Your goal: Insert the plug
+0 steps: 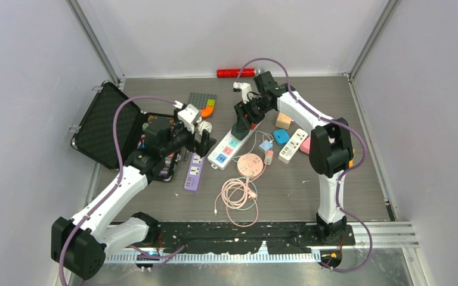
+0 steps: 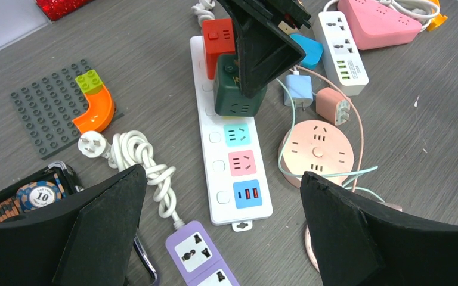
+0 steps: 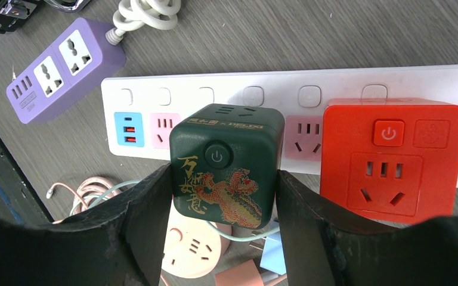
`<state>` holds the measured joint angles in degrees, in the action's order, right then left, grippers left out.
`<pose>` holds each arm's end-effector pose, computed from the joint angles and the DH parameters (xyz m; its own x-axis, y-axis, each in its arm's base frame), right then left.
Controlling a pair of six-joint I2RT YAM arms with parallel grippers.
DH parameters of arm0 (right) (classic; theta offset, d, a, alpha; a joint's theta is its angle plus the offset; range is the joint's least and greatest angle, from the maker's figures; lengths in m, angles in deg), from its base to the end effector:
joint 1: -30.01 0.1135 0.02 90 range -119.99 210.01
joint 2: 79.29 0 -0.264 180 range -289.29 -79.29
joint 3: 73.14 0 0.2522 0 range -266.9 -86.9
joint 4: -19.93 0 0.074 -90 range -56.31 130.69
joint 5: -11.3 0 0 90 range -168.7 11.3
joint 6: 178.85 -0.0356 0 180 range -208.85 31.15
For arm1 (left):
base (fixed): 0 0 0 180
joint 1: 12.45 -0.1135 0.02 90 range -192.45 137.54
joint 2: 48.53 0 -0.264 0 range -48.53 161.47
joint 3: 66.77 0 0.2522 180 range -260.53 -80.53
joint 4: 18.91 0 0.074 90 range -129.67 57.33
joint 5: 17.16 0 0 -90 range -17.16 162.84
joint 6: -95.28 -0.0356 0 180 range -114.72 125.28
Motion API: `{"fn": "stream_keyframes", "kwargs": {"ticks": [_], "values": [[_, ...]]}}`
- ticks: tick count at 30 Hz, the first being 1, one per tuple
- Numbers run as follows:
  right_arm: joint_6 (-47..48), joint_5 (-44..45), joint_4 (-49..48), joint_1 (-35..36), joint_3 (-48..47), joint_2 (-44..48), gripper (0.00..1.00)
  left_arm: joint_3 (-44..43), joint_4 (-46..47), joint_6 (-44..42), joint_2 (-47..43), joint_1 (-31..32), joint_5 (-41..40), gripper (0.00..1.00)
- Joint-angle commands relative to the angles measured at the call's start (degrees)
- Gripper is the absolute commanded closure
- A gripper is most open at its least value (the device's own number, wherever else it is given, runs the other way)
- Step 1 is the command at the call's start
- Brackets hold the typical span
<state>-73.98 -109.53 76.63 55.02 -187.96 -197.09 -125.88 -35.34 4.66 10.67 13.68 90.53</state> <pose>0.3981 0.2058 0.2437 -0.6027 -0.5244 -0.6015 -0.7782 0.5527 0.2980 0.2111 -0.1156 0.3092 -0.2479 0.1331 -0.9596 0.6839 0.7256 -0.0760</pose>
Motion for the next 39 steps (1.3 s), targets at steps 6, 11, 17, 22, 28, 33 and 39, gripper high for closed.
{"fn": "stream_keyframes", "kwargs": {"ticks": [6, 11, 17, 22, 28, 33, 39], "values": [[0.7, -1.2, 0.4, -0.1, -2.3, 2.1, 0.95, 0.9, 1.4, 0.2, -0.6, -0.3, -0.6, 0.01], [0.9, 0.2, 2.1, 0.2, -3.2, 0.5, 0.95, 0.9, 1.4, 0.0, -0.5, -0.3, -0.8, 0.01], [1.4, 3.0, 1.3, 0.7, -2.6, -0.5, 0.95, 0.5, 1.1, -0.3, -0.3, -0.3, -1.1, 0.01], [0.9, 5.6, -1.4, 1.0, -1.9, -0.2, 0.95, 0.6, 0.7, -0.5, -0.4, -0.3, -1.1, 0.01], [2.0, 5.6, -1.6, 1.0, -1.9, -0.6, 0.94, 0.9, 0.6, -0.8, -0.7, -0.2, -1.4, 0.01], [4.6, 5.8, -0.2, 1.2, 0.3, -0.6, 0.95, 0.8, 0.4, -1.3, -0.6, -0.3, -1.4, 0.01], [5.2, 11.5, -1.8, 2.7, 4.8, 0.1, 0.95, 0.8, 0.2, -1.8, -0.6, -0.3, -1.7, 0.01]]}}
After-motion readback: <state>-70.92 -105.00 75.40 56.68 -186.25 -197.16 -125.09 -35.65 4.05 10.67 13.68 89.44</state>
